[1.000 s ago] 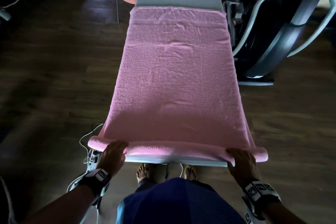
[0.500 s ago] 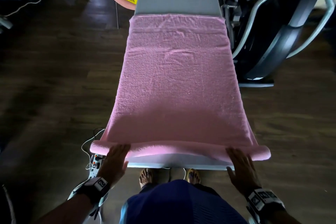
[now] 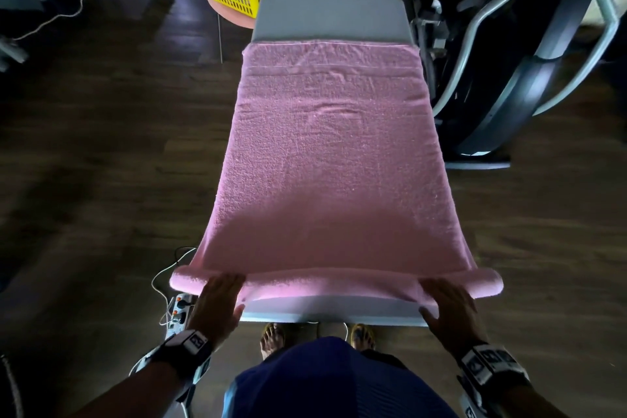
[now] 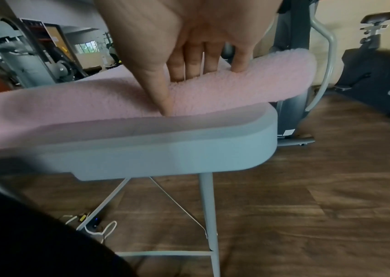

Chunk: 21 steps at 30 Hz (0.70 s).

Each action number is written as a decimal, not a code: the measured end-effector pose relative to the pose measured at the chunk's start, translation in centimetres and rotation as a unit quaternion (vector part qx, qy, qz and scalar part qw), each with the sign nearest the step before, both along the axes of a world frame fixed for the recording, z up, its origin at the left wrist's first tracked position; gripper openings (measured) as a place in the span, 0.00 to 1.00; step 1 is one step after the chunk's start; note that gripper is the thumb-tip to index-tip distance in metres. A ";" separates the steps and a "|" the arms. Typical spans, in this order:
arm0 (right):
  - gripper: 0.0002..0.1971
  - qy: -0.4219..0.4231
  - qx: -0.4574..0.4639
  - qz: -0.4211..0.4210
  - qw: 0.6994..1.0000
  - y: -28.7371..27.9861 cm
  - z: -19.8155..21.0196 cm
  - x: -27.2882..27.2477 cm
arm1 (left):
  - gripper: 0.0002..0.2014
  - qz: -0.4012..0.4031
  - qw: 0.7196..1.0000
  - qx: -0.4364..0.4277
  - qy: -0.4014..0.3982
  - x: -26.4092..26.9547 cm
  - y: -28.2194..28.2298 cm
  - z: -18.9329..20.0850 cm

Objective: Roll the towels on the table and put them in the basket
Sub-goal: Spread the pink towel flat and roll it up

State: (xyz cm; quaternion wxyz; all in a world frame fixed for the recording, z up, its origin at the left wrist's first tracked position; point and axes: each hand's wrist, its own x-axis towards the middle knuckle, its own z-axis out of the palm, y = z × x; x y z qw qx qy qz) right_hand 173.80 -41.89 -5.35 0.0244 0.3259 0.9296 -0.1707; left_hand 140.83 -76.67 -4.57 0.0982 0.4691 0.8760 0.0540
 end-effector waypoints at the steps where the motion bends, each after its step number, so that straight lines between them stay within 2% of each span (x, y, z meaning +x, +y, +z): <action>1: 0.24 -0.008 -0.007 -0.010 1.000 -0.1 0.3 0.0 | 0.28 0.004 1.000 0.012 -0.001 0.1 0.0 0.1; 5: 0.12 -0.028 -0.006 -0.025 0.999 0.1 1.7 -1.0 | 0.20 -0.003 0.998 0.066 0.014 0.0 0.9 0.5; 9: 0.12 -0.113 -0.003 -0.021 0.993 0.4 3.1 -2.3 | 0.06 -0.025 0.999 0.041 0.018 -0.3 1.7 1.7; 11: 0.15 -0.138 -0.015 -0.017 0.990 0.9 3.3 -2.9 | 0.14 -0.026 0.999 0.037 0.016 -0.8 2.1 1.5; 13: 0.16 -0.142 -0.033 -0.028 0.989 1.3 3.1 -3.8 | 0.16 -0.017 0.999 0.035 0.022 -1.3 2.3 1.1; 16: 0.14 -0.086 -0.021 -0.053 0.995 1.7 2.9 -4.8 | 0.14 0.039 0.999 0.021 0.009 -1.9 3.0 1.1; 17: 0.13 -0.073 -0.011 -0.050 0.996 1.7 2.7 -5.0 | 0.18 0.055 0.998 0.014 0.009 -1.8 3.2 1.1; 19: 0.10 -0.053 -0.020 -0.041 0.998 1.6 2.6 -5.3 | 0.23 0.058 0.998 0.004 -0.004 -1.1 3.6 0.8; 21: 0.12 -0.039 -0.009 -0.010 0.999 0.9 2.3 -4.9 | 0.22 0.045 0.999 0.019 -0.002 -0.2 3.4 0.9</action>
